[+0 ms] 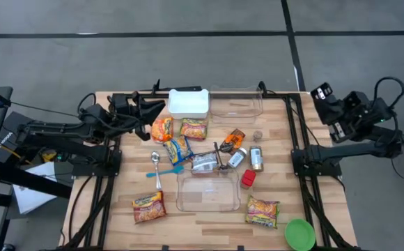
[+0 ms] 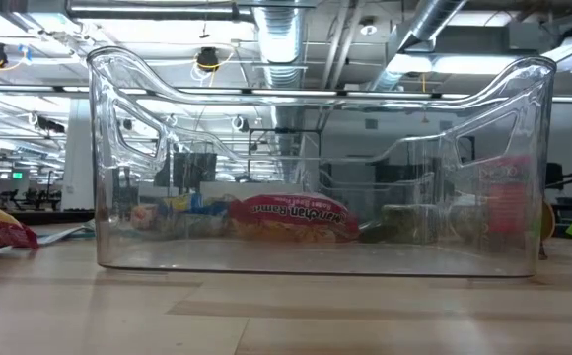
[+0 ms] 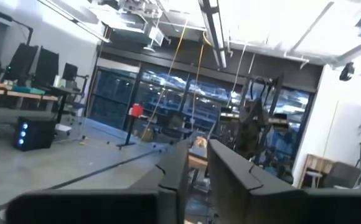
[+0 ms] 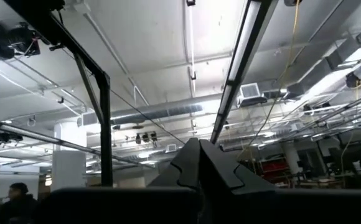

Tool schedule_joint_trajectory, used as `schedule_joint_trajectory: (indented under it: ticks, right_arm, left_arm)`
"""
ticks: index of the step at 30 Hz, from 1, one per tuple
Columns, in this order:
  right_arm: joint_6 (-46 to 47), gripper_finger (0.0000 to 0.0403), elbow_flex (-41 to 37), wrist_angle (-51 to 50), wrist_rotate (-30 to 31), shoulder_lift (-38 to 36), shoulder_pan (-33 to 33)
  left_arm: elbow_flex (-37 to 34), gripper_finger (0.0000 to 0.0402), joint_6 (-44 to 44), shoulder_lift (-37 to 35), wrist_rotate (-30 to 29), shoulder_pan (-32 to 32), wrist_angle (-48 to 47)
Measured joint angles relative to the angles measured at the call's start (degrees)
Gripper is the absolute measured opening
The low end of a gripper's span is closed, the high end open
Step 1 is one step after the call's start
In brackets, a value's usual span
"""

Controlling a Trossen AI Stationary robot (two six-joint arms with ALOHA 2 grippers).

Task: Pick & Place Food Item
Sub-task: Put the bottom red noodle pack into the bottom transparent bin

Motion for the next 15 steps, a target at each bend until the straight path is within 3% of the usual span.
schedule_joint_trajectory:
  ticks: [9, 15]
  right_arm:
    - [1.38, 0.0013, 0.59, -0.47, 0.25, 0.61, -0.11]
    - [1.54, 0.0116, 0.58, -1.62, 3.07, 2.49, 0.00]
  left_arm:
    - [0.00, 0.0124, 1.71, -0.54, 0.00, 0.00, 0.20]
    - [0.00, 0.0150, 3.07, -0.54, -0.24, 0.00, 0.43]
